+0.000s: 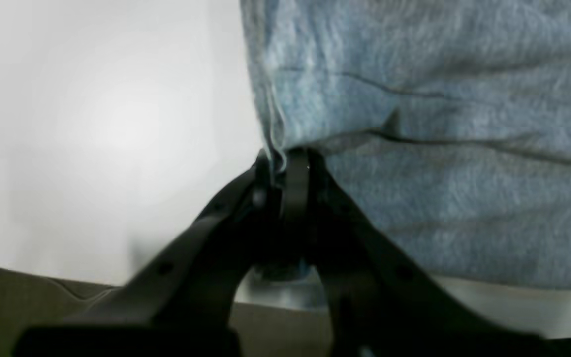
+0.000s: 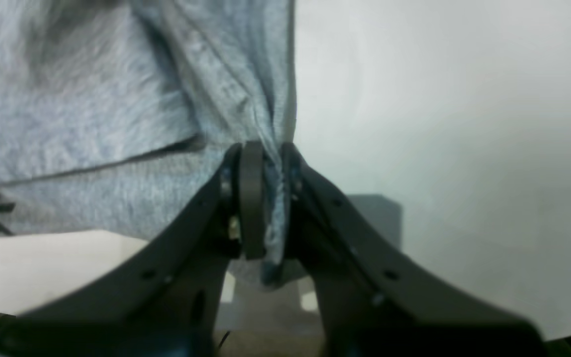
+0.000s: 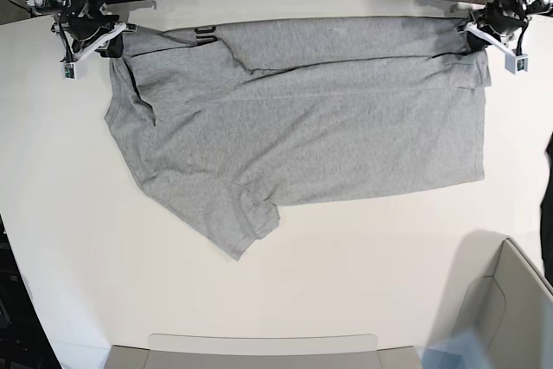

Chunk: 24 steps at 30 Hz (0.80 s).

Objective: Fold the T-shirt properly
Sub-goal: 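Pull the folded edge back toward the robot and release both grippers, then reach both grippers down to the hem corners of the shirt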

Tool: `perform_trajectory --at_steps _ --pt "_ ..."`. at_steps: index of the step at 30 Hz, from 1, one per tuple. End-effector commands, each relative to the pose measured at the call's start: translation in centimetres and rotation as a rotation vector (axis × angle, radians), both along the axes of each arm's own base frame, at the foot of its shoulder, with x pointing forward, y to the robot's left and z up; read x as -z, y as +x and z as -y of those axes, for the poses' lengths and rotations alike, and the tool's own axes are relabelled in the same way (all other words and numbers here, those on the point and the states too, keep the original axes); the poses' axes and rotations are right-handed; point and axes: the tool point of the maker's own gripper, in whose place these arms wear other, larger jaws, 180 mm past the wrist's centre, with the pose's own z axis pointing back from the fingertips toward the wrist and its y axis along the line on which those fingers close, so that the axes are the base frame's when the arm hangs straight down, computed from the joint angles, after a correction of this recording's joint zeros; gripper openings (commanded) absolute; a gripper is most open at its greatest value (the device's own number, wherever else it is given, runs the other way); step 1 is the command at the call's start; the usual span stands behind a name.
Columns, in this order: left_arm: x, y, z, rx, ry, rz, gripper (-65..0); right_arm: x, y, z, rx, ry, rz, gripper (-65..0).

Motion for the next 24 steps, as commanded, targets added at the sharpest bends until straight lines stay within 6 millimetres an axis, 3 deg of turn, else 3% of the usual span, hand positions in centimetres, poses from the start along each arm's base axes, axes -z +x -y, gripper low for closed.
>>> perform_trajectory --at_steps 1,4,6,8,11,15,20,24 --pt "-0.5 0.0 -0.7 0.009 0.029 -0.006 -65.0 0.6 -1.5 -0.1 -0.021 -0.014 -0.073 -65.0" --pt "-0.6 0.1 -0.7 0.009 0.03 -0.004 -64.1 -0.6 -1.1 -0.8 -0.039 -0.014 -0.042 -60.3" --pt "-1.0 0.4 -0.7 0.012 0.037 0.009 -55.9 -1.5 -0.7 -1.3 -0.056 -0.016 -0.015 -52.6" --pt "-2.1 1.4 -0.5 0.036 0.057 0.044 -51.8 -2.4 -0.3 -1.7 -0.074 -0.02 0.012 -46.0" --pt "-4.6 2.6 -0.6 0.058 0.103 0.102 -52.6 -3.6 0.1 -2.1 -0.094 -0.028 0.042 -39.4" --pt "-6.2 2.4 -1.5 0.044 0.137 0.101 -52.8 -5.2 0.3 -1.8 -0.081 -0.043 0.058 -38.5" --pt "-8.5 2.7 -2.7 0.023 0.19 0.144 -52.8 -7.7 1.5 0.4 -0.027 -0.096 0.122 -38.5" --pt "-9.9 5.0 -2.7 0.018 0.197 0.218 -52.8 -10.9 5.8 1.7 -0.029 -0.139 0.248 -38.5"
